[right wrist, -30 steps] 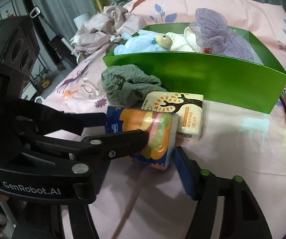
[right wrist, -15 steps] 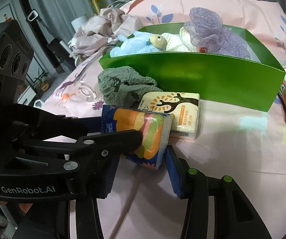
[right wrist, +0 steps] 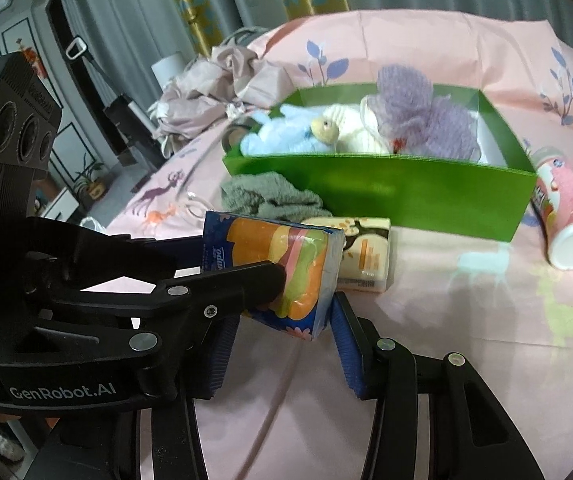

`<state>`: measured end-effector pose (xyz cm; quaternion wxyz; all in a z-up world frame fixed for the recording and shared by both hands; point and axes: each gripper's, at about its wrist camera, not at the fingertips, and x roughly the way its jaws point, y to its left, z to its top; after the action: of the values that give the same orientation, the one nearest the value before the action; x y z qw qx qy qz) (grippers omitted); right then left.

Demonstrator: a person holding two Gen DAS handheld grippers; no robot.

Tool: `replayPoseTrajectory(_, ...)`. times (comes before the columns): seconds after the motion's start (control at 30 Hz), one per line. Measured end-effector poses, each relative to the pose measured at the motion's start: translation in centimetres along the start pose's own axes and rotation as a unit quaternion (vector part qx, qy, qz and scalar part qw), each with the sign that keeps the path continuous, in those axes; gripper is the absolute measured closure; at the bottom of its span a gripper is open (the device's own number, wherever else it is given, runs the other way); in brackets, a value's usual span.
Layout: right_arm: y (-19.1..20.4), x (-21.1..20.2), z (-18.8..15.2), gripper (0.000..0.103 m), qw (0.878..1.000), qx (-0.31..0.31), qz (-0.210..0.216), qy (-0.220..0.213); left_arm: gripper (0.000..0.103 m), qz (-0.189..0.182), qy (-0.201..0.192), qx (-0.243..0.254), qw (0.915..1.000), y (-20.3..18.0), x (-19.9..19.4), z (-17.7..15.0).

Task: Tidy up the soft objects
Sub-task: 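Carry the tissue pack over the green box and lower it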

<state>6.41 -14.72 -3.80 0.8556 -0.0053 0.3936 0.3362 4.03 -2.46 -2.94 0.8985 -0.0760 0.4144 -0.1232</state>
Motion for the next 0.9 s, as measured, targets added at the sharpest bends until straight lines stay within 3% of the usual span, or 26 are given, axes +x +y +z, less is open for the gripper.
replayPoseTrajectory(0.33, 0.1, -3.1, 1.0, 0.054, 0.999, 0.001, -0.001, -0.046, 0.052, 0.024, -0.041, 0.046, 0.9978, -2.5, -2.2, 1.5)
replayPoseTrajectory(0.6, 0.0, -4.6, 2.2, 0.054, 0.997, -0.003, -0.010, -0.074, 0.052, 0.023, -0.063, 0.065, 0.9956, -3.5, -3.1, 2.8)
replayPoseTrajectory(0.9, -0.6, -5.3, 4.9, 0.054, 0.995, -0.011, -0.020, -0.102, 0.052, 0.028, -0.095, 0.086, 0.9913, -4.1, -3.5, 6.1)
